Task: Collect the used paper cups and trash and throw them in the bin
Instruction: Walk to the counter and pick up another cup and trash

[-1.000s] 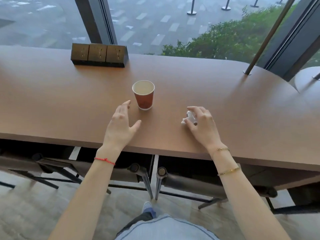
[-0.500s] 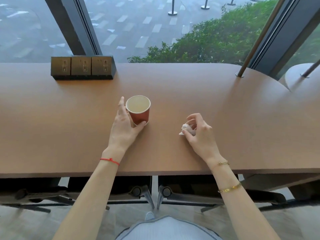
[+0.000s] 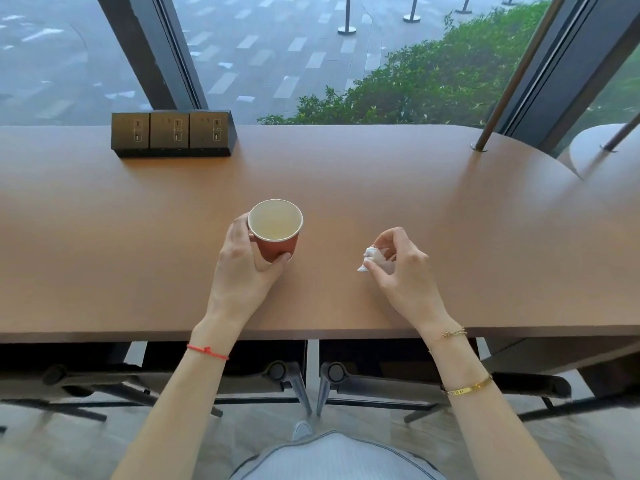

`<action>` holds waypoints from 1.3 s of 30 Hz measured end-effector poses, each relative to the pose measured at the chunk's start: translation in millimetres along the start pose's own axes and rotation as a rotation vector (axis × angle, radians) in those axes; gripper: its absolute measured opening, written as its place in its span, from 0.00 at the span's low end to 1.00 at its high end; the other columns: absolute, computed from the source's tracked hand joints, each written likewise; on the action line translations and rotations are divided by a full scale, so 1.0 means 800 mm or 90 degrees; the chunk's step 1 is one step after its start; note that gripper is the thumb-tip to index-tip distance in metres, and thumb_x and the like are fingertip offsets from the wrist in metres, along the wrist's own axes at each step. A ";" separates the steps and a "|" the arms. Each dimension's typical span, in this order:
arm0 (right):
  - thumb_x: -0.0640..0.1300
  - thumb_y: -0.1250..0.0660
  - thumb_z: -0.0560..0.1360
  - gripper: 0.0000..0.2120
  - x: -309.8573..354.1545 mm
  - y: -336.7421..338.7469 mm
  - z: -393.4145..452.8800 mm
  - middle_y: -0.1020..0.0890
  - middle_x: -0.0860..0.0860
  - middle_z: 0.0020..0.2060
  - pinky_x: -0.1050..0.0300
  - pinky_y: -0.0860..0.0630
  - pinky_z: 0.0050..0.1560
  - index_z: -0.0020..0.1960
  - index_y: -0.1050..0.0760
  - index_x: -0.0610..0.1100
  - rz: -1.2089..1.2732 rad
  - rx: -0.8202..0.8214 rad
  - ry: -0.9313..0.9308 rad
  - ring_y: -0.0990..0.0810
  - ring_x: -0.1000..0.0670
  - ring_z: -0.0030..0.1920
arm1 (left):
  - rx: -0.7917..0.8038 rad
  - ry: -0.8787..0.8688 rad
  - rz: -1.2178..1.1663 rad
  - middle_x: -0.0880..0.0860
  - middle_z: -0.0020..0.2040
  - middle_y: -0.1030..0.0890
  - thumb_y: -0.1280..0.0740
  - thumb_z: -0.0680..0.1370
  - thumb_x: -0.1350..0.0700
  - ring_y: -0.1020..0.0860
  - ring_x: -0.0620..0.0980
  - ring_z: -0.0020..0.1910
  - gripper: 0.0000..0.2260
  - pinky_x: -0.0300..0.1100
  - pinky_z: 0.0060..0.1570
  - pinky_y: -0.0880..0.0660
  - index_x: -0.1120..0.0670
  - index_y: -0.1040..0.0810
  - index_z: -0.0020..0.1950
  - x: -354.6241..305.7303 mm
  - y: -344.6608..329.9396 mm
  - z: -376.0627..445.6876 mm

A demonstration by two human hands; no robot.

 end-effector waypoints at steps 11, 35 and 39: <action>0.44 0.28 0.72 0.14 0.031 -0.009 -0.073 0.22 0.55 0.44 0.74 0.30 0.45 0.52 0.30 0.51 0.062 0.134 0.120 0.24 0.59 0.44 | -0.095 0.105 0.041 0.46 0.61 0.28 0.23 0.68 0.54 0.26 0.45 0.56 0.33 0.23 0.51 0.31 0.52 0.34 0.69 -0.036 0.059 -0.168; 0.44 0.29 0.73 0.13 0.226 -0.117 -0.399 0.23 0.55 0.47 0.68 0.30 0.46 0.54 0.31 0.51 0.199 0.698 0.547 0.25 0.57 0.47 | -0.609 0.548 0.254 0.45 0.58 0.25 0.23 0.68 0.52 0.24 0.47 0.52 0.33 0.29 0.46 0.33 0.51 0.35 0.68 -0.124 0.166 -0.696; 0.45 0.28 0.73 0.14 0.244 -0.096 -0.520 0.22 0.56 0.48 0.71 0.31 0.46 0.55 0.29 0.48 0.232 0.771 0.618 0.25 0.58 0.45 | -0.685 0.629 0.287 0.47 0.59 0.24 0.23 0.68 0.52 0.23 0.49 0.53 0.32 0.42 0.49 0.26 0.51 0.35 0.67 -0.180 0.155 -0.816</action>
Point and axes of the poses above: each hand's wrist, its own z-axis towards the middle knuckle, its own y-axis out of the back of the hand, x = y × z, the point moved 3 cm from there along z, towards the middle knuckle
